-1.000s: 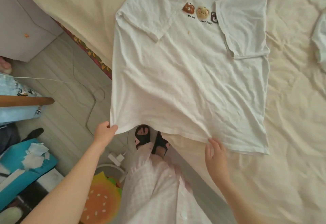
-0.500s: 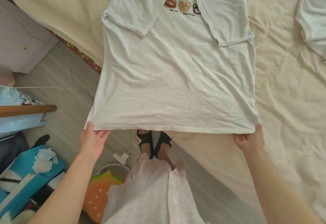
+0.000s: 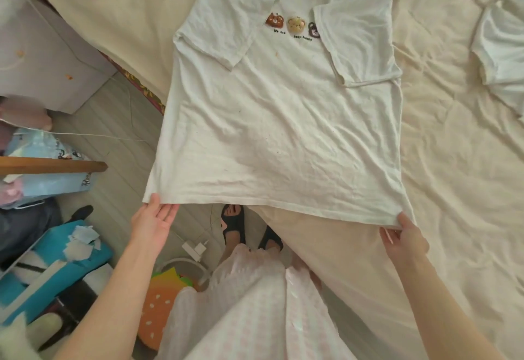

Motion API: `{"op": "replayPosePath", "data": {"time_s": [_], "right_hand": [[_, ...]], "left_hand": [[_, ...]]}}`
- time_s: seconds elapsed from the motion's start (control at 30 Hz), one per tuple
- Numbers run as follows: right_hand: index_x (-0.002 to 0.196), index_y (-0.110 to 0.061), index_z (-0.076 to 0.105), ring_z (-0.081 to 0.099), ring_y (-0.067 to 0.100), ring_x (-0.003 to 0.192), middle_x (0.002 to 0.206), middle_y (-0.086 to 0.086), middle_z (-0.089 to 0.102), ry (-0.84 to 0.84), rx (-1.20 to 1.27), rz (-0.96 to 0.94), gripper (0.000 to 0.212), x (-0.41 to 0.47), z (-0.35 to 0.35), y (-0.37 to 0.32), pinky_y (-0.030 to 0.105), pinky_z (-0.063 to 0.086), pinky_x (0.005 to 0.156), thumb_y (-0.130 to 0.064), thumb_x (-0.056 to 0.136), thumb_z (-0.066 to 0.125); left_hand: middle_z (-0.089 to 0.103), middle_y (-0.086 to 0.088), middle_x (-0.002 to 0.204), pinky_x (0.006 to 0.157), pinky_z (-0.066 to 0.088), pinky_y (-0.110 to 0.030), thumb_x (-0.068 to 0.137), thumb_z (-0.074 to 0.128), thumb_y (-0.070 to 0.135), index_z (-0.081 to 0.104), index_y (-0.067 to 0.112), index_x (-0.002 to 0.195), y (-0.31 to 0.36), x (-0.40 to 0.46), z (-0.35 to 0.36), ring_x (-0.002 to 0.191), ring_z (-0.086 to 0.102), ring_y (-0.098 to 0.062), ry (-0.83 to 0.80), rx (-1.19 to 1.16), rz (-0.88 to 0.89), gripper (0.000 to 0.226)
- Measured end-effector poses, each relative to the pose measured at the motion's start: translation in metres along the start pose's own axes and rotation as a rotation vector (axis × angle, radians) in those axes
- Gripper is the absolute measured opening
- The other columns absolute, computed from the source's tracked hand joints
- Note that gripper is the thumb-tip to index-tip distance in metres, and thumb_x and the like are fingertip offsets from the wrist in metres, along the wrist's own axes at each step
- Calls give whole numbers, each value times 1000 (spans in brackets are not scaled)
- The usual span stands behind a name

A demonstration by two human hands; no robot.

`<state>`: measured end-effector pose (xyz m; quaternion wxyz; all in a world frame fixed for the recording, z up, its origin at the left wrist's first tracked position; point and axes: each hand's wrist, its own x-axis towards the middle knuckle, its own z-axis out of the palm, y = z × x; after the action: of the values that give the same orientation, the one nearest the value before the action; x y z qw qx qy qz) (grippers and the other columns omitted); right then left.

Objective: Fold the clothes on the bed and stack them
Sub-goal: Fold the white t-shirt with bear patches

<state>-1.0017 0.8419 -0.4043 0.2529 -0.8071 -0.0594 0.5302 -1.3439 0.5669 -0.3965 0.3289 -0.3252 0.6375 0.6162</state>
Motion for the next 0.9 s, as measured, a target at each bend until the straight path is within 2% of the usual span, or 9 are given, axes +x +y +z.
{"op": "replayPosePath", "data": {"time_s": [0.17,0.23,0.27,0.33,0.4,0.47,0.63,0.77,0.9], "right_hand": [[85,-6,54,61,22,87,89,8,61,-7,-54,24,11,-16,-21,-9,34,58,77,-4,87,64],[82,-8,51,61,20,85,94,9,61,32,-6,43,13,-24,-25,-15,29,59,63,-6,89,63],[83,-9,51,60,18,84,103,10,61,44,24,48,12,-29,-26,-19,28,59,65,-7,90,61],[100,-7,54,60,18,90,116,9,58,69,100,51,9,-40,-24,-30,30,56,76,-7,91,59],[126,-10,50,58,18,96,121,4,56,99,203,64,36,-48,-18,-44,31,55,72,-7,91,59],[129,-16,48,58,17,93,116,1,56,112,278,76,44,-59,-9,-59,29,54,64,-7,88,61],[91,-15,48,55,9,74,87,4,54,3,269,-57,11,-83,30,-94,21,50,70,-9,90,57],[83,-15,56,60,3,72,71,-7,62,-194,542,104,12,-94,84,-155,14,54,71,-16,94,52],[77,-10,58,63,8,52,51,-3,63,-354,714,88,15,-106,158,-215,16,55,64,-9,91,52]], "left_hand": [[62,-7,109,88,49,-36,100,42,17,54,9,105,9,-18,-1,95,62,-19,67,10,24,15],[60,-10,113,87,50,-35,100,42,17,50,6,113,17,-22,-2,96,61,-20,123,4,33,19],[59,-10,114,87,50,-35,101,42,16,48,7,116,22,-25,-2,97,60,-21,148,-4,41,19],[57,-11,115,90,49,-36,101,42,14,46,7,115,34,-28,1,100,59,-22,187,-22,58,17],[57,-12,114,94,48,-37,100,42,11,45,6,119,47,-32,8,101,58,-22,217,-63,73,20],[58,-11,109,90,50,-36,100,43,10,45,5,122,61,-38,20,97,59,-21,230,-114,87,23],[62,-10,93,78,56,-34,97,46,6,52,2,93,105,-43,70,83,65,-20,168,-273,141,8],[60,-12,89,65,58,-30,92,49,-2,53,4,86,163,-27,134,80,65,-20,84,-381,203,9],[60,-13,87,67,58,-31,89,51,-3,54,3,88,233,5,217,77,65,-21,-49,-421,237,7]]}}
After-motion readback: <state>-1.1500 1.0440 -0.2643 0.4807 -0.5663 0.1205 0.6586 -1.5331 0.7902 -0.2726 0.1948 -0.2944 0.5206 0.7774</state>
